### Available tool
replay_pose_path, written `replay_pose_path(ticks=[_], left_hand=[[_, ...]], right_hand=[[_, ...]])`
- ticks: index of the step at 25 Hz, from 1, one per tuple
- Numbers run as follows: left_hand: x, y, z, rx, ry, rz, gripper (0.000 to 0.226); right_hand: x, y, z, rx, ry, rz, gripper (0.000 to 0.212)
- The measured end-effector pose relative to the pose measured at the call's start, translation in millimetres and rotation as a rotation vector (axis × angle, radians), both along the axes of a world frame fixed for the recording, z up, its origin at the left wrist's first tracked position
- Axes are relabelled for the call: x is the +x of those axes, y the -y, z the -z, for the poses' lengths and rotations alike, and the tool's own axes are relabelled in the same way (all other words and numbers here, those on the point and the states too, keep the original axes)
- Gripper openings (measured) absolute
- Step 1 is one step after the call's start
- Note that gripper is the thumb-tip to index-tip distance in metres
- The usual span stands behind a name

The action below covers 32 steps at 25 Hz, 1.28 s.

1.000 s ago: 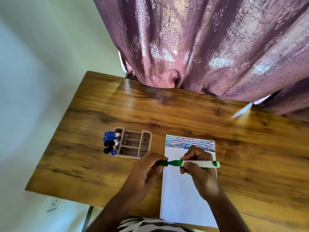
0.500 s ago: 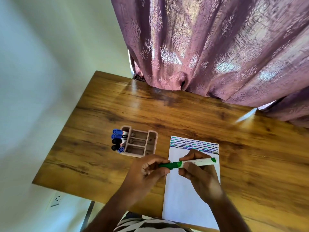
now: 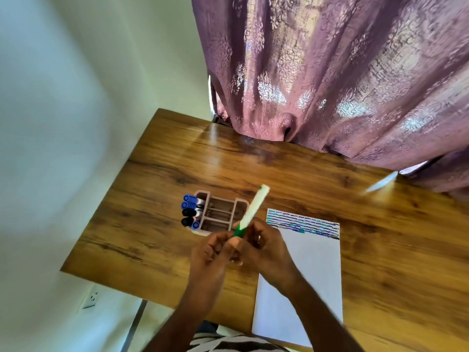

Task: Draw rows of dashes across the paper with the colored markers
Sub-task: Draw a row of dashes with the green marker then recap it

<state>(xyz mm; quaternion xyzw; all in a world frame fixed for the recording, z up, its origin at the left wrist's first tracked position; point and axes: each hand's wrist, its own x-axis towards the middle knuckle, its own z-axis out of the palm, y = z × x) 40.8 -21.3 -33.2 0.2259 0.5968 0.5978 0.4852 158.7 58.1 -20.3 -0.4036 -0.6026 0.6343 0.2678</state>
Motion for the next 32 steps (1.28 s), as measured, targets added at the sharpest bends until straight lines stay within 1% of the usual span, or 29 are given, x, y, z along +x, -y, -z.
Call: replay_pose_path(ticks=[1,2,3,4,5,6,8,9,10,11,12,13,14,16,18,20,23,27,29,32], left_hand=[[1.1,-2.8,3.0,-0.016,0.043,-0.009,0.021],[0.2,-4.1,3.8,-0.024,0.057,0.011,0.023],[-2.7,-3.0,4.8,-0.033,0.035,0.040,0.024],[-5.8,-0.7,5.0,-0.050,-0.019,0.054,0.021],[-9.6,3.4,6.0,-0.079,-0.098,0.033,0.013],[-14.7,8.5,7.0,-0.112,-0.196,-0.017,0.003],[-26.6,17.5,13.1,-0.170,-0.464,-0.144,0.019],[-32.3,19.6,15.5,-0.184,-0.579,-0.209,0.027],[-37.8,20.7,16.0,-0.175,-0.659,-0.279,0.034],[-44.2,20.2,15.3,-0.157,-0.686,-0.343,0.037],[-50.9,18.3,14.8,-0.143,-0.668,-0.387,0.040],[-58.5,15.9,16.9,-0.152,-0.634,-0.387,0.048],[-65.5,13.3,19.5,-0.170,-0.604,-0.340,0.061],[-72.8,8.9,25.5,-0.184,-0.580,-0.183,0.083],[-72.2,4.0,25.8,-0.205,-0.583,-0.080,0.091],[-67.2,-0.8,23.9,-0.222,-0.569,-0.070,0.082],[-65.2,-5.8,23.7,-0.189,-0.562,-0.108,0.069],[-67.7,-6.7,28.2,-0.137,-0.583,-0.153,0.057],[-66.8,-7.1,31.1,-0.148,-0.603,-0.154,0.057],[-65.6,-7.8,35.0,-0.158,-0.620,-0.121,0.061]], right_hand=[[-7.6,3.1,6.6,0.004,0.028,0.009,0.017],[-13.5,5.4,11.6,-0.017,0.018,0.039,0.015],[-17.8,7.1,12.7,-0.054,0.001,0.072,0.012],[-17.8,6.2,14.1,-0.046,0.010,0.102,0.012],[-16.3,3.3,13.0,0.025,0.065,0.108,0.015],[-14.6,-1.4,11.1,0.155,0.173,0.084,0.019],[-14.6,-10.5,2.3,0.349,0.365,0.004,0.028],[-16.3,-16.3,-1.9,0.398,0.417,-0.022,0.028],[-18.8,-22.4,-5.5,0.455,0.438,-0.035,0.026],[-22.9,-28.5,-8.3,0.517,0.443,-0.050,0.021],[-28.1,-34.7,-10.2,0.571,0.450,-0.064,0.017],[-34.4,-40.0,-12.1,0.605,0.464,-0.081,0.014],[-41.3,-44.2,-13.5,0.633,0.489,-0.097,0.014],[-52.6,-50.2,-13.3,0.668,0.534,-0.130,0.019],[-61.6,-52.8,-13.7,0.713,0.568,-0.173,0.021],[-73.0,-56.2,-19.0,0.734,0.596,-0.223,0.022],[-98.9,-67.1,-29.0,0.717,0.648,-0.323,0.018],[-122.6,-80.8,-22.8,0.674,0.696,-0.551,0.016],[-126.6,-84.5,-9.6,0.665,0.734,-0.648,0.014],[-128.1,-87.1,5.2,0.659,0.777,-0.695,0.018]])
